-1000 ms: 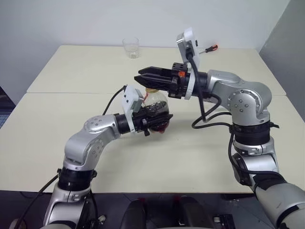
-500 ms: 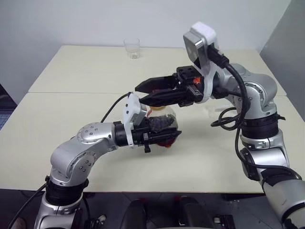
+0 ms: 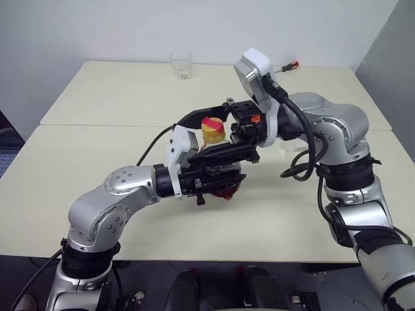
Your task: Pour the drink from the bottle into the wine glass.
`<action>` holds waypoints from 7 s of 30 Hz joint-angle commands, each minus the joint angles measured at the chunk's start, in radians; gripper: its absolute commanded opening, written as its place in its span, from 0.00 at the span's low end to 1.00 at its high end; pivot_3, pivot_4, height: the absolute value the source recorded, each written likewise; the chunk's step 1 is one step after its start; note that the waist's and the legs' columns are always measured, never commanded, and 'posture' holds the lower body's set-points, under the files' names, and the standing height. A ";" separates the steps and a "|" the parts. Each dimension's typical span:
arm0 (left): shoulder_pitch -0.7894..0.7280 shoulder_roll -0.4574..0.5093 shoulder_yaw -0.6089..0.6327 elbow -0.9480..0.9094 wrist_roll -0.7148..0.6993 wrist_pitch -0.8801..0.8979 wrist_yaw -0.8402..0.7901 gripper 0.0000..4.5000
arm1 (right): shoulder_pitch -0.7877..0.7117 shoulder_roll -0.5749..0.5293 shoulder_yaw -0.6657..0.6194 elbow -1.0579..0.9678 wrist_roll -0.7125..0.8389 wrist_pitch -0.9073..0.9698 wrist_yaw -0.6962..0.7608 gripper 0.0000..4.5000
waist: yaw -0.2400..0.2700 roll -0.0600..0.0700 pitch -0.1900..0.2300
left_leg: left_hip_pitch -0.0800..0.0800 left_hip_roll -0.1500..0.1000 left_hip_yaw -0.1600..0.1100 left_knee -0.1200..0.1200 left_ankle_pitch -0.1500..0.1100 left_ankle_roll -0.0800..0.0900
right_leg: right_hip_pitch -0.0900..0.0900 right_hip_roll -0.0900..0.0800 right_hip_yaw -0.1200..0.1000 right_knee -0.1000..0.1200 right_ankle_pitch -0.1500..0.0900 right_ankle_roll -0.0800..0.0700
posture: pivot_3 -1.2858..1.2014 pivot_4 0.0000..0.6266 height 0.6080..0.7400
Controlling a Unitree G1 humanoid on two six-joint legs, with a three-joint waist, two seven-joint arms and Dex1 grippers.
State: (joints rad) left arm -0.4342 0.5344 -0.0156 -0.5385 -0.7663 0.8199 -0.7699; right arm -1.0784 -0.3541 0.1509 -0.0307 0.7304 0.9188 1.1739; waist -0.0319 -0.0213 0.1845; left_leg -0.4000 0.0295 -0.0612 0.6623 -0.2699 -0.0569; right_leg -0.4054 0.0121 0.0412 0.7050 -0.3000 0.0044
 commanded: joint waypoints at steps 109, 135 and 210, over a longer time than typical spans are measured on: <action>-0.129 -0.098 -0.006 0.364 0.312 -0.250 0.028 0.44 | 0.164 0.115 -0.155 -0.232 -0.144 -0.010 -0.694 0.99 | 0.000 0.000 0.000 | -0.001 0.000 0.002 0.000 0.000 0.000 | -0.001 0.001 0.001 0.000 0.000 0.000 | 0.52 0.24 1.00; -0.130 -0.110 -0.005 0.359 0.314 -0.256 0.036 0.44 | 0.167 0.097 -0.129 -0.203 -0.183 -0.055 -0.695 0.99 | 0.000 0.000 0.000 | -0.001 0.000 0.002 0.000 0.000 0.000 | -0.001 0.000 0.001 0.000 0.000 0.000 | 0.52 0.24 1.00; -0.122 -0.106 -0.018 0.339 0.313 -0.253 0.011 0.44 | 0.100 0.145 -0.149 -0.112 0.014 0.037 -0.659 0.27 | -0.001 0.000 0.000 | -0.001 0.000 0.002 -0.001 0.000 0.000 | -0.001 0.001 0.001 0.000 0.000 0.000 | 0.52 0.24 1.00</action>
State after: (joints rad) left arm -0.5421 0.4311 -0.0383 -0.1528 -0.4473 0.5926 -0.7567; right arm -0.9602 -0.2134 -0.0063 -0.1162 0.7439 0.9765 0.4990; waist -0.0324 -0.0209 0.1847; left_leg -0.4006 0.0293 -0.0594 0.6618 -0.2699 -0.0569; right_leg -0.4062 0.0127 0.0421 0.7050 -0.2999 0.0043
